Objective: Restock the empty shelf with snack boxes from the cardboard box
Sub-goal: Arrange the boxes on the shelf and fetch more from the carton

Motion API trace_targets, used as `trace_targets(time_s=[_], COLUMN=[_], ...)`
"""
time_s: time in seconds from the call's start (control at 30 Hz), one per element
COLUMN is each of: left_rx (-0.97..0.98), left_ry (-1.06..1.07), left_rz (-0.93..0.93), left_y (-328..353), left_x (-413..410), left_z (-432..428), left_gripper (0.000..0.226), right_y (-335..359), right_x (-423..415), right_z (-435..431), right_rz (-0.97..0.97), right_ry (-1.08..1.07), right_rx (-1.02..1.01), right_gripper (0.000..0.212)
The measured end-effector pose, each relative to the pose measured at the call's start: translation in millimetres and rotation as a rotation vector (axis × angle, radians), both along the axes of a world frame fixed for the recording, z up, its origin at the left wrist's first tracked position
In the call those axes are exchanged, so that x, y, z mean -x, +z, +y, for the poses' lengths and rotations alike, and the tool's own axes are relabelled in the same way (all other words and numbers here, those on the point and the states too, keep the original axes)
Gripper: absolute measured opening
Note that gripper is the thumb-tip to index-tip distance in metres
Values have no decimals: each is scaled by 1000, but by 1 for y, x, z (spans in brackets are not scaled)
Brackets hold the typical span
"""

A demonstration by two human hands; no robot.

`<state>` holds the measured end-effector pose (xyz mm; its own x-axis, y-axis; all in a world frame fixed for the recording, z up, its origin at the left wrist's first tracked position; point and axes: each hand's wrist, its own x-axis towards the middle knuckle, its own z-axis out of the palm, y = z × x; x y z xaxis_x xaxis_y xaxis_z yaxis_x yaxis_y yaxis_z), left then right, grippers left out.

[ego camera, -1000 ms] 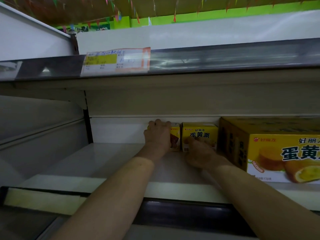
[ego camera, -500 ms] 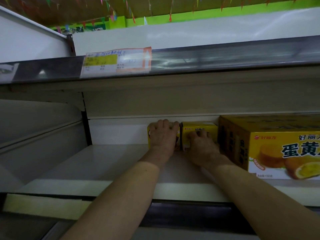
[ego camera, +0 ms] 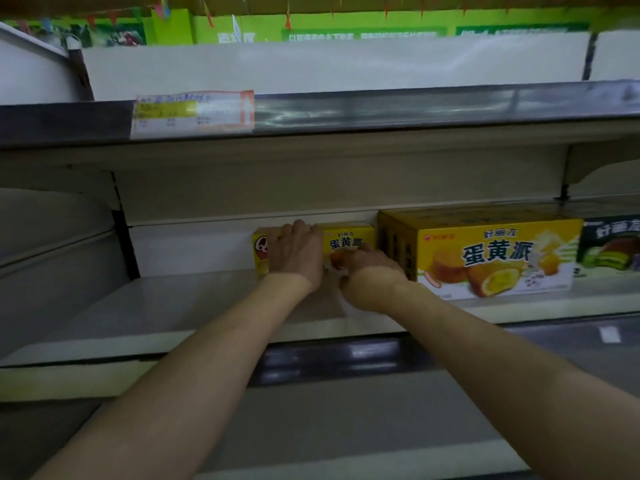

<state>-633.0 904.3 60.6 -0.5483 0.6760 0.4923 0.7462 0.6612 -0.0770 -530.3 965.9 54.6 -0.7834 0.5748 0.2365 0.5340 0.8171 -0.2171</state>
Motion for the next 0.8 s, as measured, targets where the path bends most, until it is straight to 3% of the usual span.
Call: trace_targets(time_s=[0.13,0.3,0.4,0.53,0.63,0.8], left_rx=[-22,-57,-47,35,27,116], left_ry=[-57,-209,-279,-384,-475,-606], left_rz=[-123,-37,-40,-53,-36,-52], left_y=[2,5,7,3,-5,-17], left_x=[-39,-119,-176,-263,-331,-443], left_z=[-7,-15,-11,-5,-1,-1], left_gripper=[42,21,27,39,29,37], right_y=[4,12,14,10,3,-9], right_x=[-48,-121,-179,-265,-333,-449], right_z=[-14,-19,-18,-21,-26,-43], right_rz=[65,48,-23,-71,-84,-104], right_ry=[37,-75,-170,-259,-348,-495], right_rx=[-44,-96,-89,-72,-59,-23], right_gripper=[38,29,32,16,7,16])
